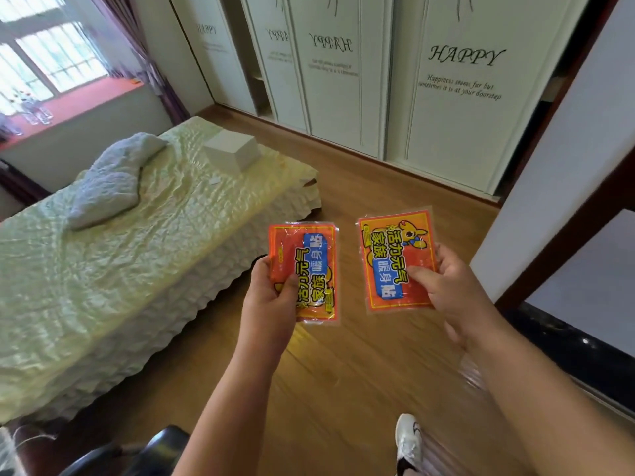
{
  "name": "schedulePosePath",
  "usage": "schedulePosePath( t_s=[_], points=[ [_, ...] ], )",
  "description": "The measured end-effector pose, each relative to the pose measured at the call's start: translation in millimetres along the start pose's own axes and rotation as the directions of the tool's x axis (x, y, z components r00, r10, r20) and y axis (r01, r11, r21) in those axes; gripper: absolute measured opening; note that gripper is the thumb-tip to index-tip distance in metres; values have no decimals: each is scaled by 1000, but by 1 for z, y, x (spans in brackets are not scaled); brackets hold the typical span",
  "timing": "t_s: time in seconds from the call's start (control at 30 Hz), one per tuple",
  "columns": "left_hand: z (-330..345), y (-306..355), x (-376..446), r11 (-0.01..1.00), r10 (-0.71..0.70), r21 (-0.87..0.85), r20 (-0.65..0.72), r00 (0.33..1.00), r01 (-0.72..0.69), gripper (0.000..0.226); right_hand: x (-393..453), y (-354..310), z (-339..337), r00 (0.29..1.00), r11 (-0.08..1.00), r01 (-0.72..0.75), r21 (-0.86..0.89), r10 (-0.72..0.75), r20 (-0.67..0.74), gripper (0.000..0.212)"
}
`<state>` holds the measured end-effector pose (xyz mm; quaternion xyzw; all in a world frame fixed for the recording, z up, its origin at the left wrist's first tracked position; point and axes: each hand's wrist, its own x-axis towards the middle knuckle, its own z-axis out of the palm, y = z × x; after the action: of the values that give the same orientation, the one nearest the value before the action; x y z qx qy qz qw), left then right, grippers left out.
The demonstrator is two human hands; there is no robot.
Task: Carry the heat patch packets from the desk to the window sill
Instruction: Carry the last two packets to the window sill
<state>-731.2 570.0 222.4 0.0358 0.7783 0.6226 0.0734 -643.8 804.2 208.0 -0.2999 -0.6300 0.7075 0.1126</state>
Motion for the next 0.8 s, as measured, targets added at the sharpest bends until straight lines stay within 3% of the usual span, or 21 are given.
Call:
schedulePosePath(
  t_s=[0.47,0.8],
  points=[
    [121,39,100,996,-29,-89,-36,999,26,29,145,-68,-63,999,998,46,-40,-45,31,22],
    [191,66,186,996,9,-94,97,995,0,26,205,-100,-106,996,995,46,-86,-52,-69,21]
  ],
)
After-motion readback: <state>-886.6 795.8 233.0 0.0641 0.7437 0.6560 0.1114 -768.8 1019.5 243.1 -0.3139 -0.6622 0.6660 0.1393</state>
